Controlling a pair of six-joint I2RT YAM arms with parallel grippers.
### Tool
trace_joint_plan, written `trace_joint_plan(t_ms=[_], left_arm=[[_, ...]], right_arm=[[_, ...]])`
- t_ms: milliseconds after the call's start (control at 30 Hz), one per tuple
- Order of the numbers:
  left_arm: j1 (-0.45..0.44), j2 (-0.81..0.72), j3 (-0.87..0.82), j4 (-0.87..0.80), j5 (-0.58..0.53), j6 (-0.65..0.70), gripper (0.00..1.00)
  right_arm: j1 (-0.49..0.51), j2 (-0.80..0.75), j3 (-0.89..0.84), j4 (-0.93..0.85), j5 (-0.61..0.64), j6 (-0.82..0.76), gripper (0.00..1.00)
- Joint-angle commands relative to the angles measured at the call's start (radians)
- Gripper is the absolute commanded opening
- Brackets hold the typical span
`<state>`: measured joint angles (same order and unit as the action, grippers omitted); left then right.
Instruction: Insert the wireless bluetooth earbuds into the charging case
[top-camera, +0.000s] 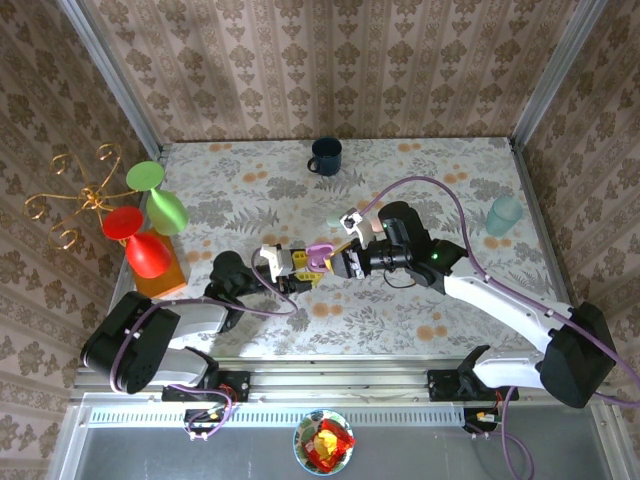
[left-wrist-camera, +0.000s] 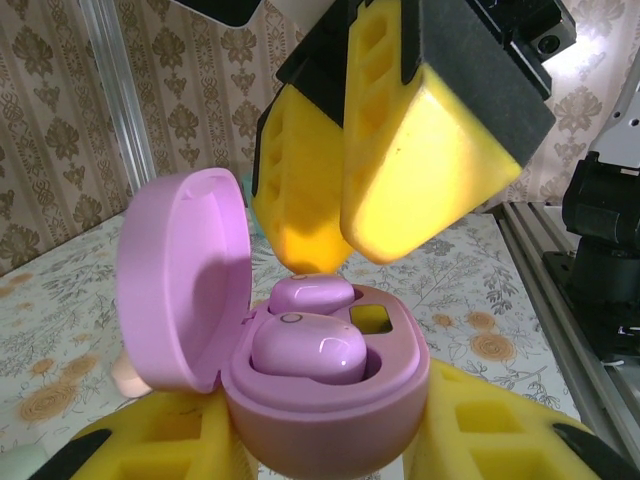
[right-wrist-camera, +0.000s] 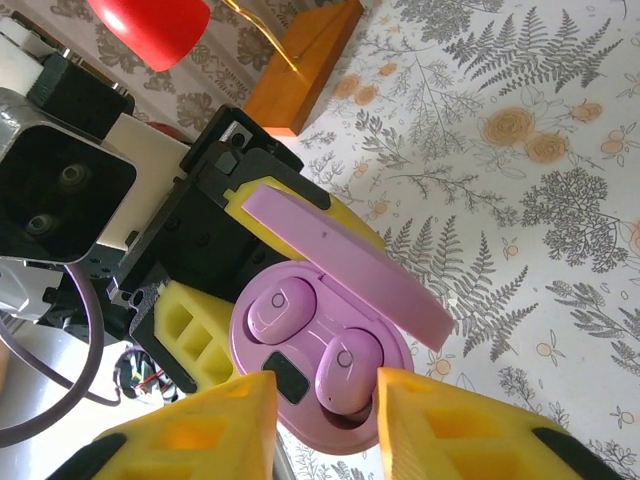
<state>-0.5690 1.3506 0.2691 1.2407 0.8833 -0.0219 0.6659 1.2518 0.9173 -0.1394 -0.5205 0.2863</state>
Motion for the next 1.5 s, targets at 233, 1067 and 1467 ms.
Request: trace_joint_plan(t_ms=[233,1067,1467], left_arm=[[-0.006,-0.027,0.015,0.037,0.025,0.018,0.31],[-0.022,-0.02,0.018,0.039,-0.067,-0.004,0.3],[-0.043,-0.035,0.031,0.041,-0.299,0.028,0.29]], right_arm=[[-0.016,-0.103,-0.011,0.078,0.028,-0.014,0.51],[-0.026,-0.018,0.096,-0.02,-0.111,-0.094,0.58],[-0.124,-0.091,-0.006,0.131,-0.014,0.434,0.69]])
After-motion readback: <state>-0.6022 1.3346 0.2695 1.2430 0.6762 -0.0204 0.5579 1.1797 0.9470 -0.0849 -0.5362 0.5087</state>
